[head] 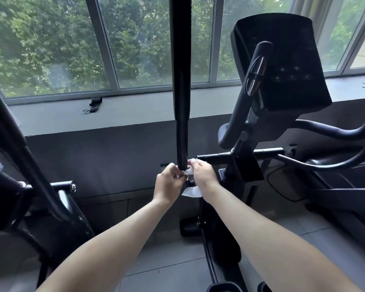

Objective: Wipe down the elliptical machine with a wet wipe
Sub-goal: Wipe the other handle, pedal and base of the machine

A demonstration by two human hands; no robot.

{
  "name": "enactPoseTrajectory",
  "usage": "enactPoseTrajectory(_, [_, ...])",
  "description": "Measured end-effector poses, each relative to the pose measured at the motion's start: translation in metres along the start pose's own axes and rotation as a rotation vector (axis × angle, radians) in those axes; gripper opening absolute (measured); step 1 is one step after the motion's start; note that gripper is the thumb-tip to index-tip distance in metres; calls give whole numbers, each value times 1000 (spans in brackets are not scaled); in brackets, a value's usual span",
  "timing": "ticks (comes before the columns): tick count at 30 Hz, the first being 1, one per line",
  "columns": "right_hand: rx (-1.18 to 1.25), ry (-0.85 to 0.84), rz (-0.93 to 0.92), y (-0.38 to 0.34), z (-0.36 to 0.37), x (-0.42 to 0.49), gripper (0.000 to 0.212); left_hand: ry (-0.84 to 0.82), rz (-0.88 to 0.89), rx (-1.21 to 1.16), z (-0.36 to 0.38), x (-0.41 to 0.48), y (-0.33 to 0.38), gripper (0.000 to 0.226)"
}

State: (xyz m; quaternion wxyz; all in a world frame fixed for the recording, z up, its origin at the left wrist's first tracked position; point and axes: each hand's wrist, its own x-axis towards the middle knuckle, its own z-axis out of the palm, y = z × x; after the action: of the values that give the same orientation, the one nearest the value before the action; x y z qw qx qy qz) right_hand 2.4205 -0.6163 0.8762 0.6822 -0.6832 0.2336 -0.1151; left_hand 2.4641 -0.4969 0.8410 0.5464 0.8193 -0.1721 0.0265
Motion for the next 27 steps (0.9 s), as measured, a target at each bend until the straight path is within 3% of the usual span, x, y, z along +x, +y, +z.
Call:
enactPoseTrajectory(7, [-4,71,-142,-33,-5,0,26,195,190,-176,-23,21,69,22])
enactPoseTrajectory(18, [-18,95,-141,-43,-1,-7,28,-78,68,-73,-30,18,44,19])
enactPoseTrajectory(23, [-5,120,-224,-59,3,-4,30,136,198,-172,-38,34,98,18])
enactPoseTrajectory(27, [-13,83,-214,-52,4,-5,31,155,267,-270,-31,34,112,19])
